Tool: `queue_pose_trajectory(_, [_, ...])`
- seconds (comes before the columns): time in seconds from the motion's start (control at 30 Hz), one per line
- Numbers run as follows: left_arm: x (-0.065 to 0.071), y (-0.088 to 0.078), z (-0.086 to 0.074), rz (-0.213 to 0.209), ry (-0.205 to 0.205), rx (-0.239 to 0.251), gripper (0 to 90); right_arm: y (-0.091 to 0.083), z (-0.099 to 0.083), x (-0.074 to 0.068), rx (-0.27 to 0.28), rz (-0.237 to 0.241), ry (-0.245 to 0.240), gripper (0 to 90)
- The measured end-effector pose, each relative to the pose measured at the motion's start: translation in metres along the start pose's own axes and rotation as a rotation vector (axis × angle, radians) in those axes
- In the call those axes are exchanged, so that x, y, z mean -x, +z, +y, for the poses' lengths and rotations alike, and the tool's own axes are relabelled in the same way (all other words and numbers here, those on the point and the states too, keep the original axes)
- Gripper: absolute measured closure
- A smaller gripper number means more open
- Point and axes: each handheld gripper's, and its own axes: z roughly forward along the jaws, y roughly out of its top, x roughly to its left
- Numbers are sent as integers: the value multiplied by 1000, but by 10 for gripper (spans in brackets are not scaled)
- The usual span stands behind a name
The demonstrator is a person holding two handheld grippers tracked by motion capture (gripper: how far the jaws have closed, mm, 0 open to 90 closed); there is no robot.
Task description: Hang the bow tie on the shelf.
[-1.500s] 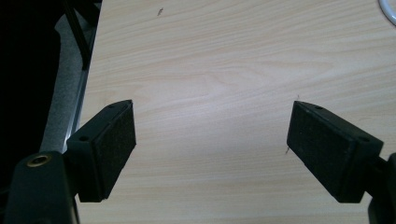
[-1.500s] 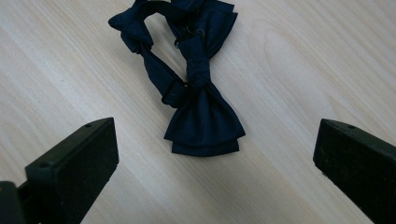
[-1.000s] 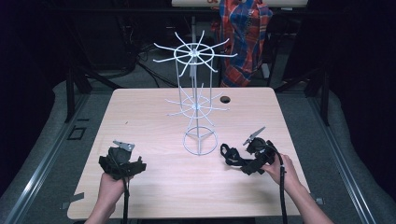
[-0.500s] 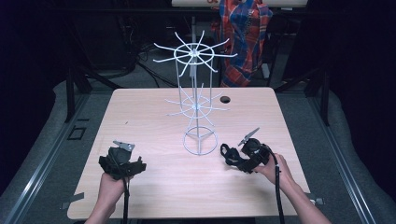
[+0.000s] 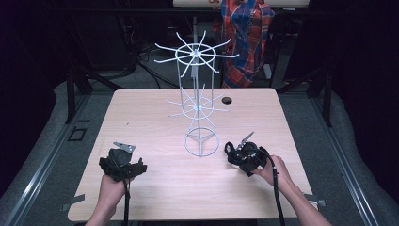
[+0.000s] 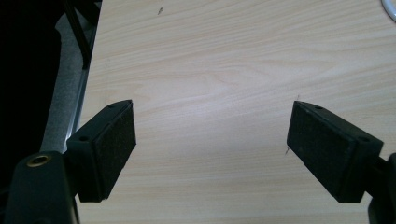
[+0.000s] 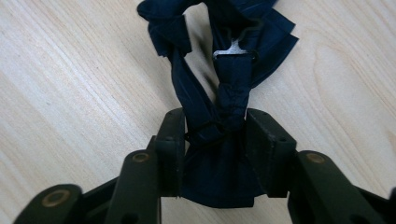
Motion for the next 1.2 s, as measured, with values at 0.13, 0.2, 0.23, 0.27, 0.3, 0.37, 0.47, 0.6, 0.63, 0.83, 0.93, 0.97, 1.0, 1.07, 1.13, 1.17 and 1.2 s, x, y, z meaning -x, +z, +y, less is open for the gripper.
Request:
queue_pose_trajectory(0.13, [0, 0, 0, 0, 0, 0, 157, -1, 0, -1, -6, -12, -7, 688])
queue_pose_trajectory(0.2, [0, 0, 0, -1, 0, 0, 157, 0, 0, -1, -11, -21, -9, 712])
queue_pose_trajectory(0.23, [0, 0, 0, 0, 0, 0, 157, 0, 0, -1, -17, -19, -14, 718])
queue_pose_trajectory(0.27, [0, 0, 0, 2, -1, 0, 157, 0, 0, -2, -11, -28, -5, 725])
queue_pose_trajectory(0.3, [0, 0, 0, 2, -1, 1, 157, 1, 0, -2, -11, -28, -6, 732])
queue_pose_trajectory(0.37, [0, 0, 0, 2, -2, 0, 157, 1, 0, -3, -14, -44, -12, 743])
queue_pose_trajectory(0.47, [0, 0, 0, 1, 0, 0, 157, 1, 0, -5, -10, -62, -18, 771])
queue_pose_trajectory(0.6, [0, 0, 0, 3, -2, 0, 157, -2, 0, -5, 0, -58, -18, 786])
queue_pose_trajectory(0.63, [-1, 0, 0, 4, -3, 0, 157, -3, 0, -5, -1, -68, -21, 791])
queue_pose_trajectory(0.83, [-1, 0, 0, 1, -2, -2, 157, -9, 1, -6, 18, -78, -23, 809])
queue_pose_trajectory(0.93, [-1, 0, 0, 0, -3, -2, 157, -12, 0, -5, 38, -72, -17, 811])
queue_pose_trajectory(0.97, [-1, 0, 0, -1, -2, -2, 157, -12, 0, -5, 45, -64, -14, 811])
queue_pose_trajectory(1.0, [-1, 0, 0, -1, -2, -2, 157, -12, -1, -6, 46, -64, -15, 811])
queue_pose_trajectory(1.07, [-1, 0, 0, 0, -3, -2, 157, -14, -1, -6, 54, -68, -17, 812])
queue_pose_trajectory(1.13, [-1, 0, 0, -1, -3, -3, 157, -15, -1, -6, 56, -68, -18, 812])
queue_pose_trajectory(1.17, [-1, 0, 0, -1, -3, -3, 157, -17, 0, -6, 56, -66, -19, 812])
queue_pose_trajectory(1.2, [-1, 0, 0, -1, -3, -3, 157, -19, -1, -5, 78, -68, -10, 812])
